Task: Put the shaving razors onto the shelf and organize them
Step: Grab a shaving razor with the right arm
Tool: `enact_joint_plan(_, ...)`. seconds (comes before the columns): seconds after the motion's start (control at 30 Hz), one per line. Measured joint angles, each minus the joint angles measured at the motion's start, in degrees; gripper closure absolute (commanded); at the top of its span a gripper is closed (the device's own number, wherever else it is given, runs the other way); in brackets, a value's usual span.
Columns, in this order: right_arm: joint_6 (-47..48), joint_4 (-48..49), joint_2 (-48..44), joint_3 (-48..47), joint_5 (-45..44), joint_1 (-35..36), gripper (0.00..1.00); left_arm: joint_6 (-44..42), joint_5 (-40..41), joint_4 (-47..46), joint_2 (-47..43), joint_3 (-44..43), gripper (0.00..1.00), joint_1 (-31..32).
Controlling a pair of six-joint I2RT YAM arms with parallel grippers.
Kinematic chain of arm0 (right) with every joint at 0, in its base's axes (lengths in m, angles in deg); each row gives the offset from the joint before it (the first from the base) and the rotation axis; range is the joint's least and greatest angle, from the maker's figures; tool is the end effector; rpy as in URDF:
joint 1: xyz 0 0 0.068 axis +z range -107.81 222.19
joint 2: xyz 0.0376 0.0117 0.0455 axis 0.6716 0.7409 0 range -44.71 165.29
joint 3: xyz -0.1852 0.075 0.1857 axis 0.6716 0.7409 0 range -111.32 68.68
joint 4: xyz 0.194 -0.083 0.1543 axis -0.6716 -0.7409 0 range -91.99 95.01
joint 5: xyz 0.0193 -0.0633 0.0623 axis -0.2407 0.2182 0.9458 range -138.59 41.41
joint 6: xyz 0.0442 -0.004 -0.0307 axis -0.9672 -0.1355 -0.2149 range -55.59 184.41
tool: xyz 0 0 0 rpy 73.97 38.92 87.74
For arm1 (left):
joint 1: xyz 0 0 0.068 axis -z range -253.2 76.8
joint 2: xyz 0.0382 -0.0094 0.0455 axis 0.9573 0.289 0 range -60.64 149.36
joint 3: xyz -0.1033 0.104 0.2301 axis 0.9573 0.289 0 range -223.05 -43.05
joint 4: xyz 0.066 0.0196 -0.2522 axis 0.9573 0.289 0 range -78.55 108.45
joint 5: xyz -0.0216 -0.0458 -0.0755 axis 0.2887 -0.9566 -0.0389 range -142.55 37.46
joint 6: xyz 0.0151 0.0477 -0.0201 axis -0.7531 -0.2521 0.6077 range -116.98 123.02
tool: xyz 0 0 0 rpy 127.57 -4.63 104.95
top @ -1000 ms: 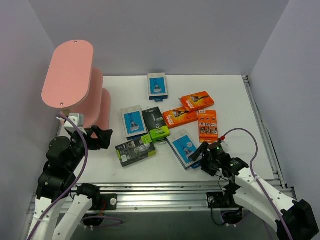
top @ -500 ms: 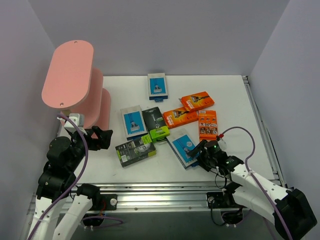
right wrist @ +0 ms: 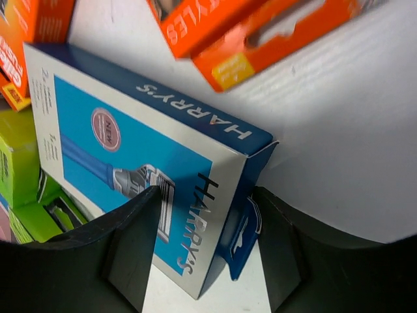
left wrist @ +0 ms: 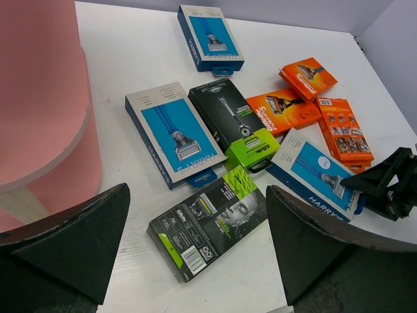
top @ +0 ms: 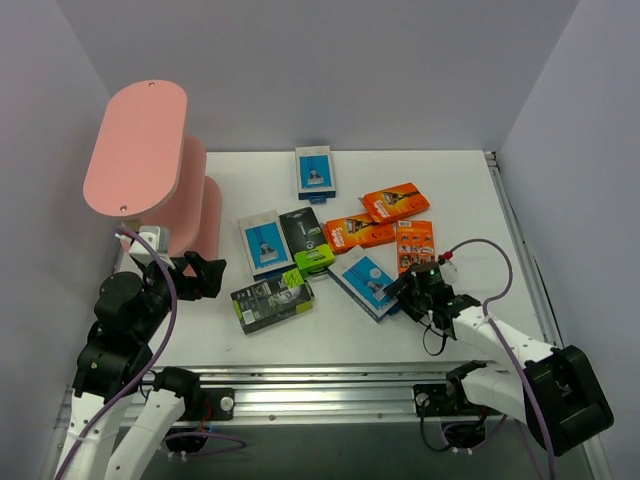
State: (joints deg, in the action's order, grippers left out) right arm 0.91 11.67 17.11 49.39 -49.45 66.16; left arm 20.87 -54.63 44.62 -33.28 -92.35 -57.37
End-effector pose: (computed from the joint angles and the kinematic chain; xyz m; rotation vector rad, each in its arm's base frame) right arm 0.1877 0.0828 0.1605 0.7948 2.1852 0.8086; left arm 0.0938 -0.0280 0.3607 -0.0046 1.7892 -0.4567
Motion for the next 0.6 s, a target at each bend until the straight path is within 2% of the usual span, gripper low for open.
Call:
enact_joint_plan(0.23, 6.2, -1.2, -0.5, -5.2, 0.0, -7.9, 0.45, 0.0, -0.3, 0.0, 0.3, 0.0, 0.06, 0.0)
enact_joint_plan(0.6, 12.9, -2.7, -1.6, -7.1, 2.7, -16.4, 0.35, 0.0, -0.3, 0.0, 0.5, 0.0, 0.06, 0.0)
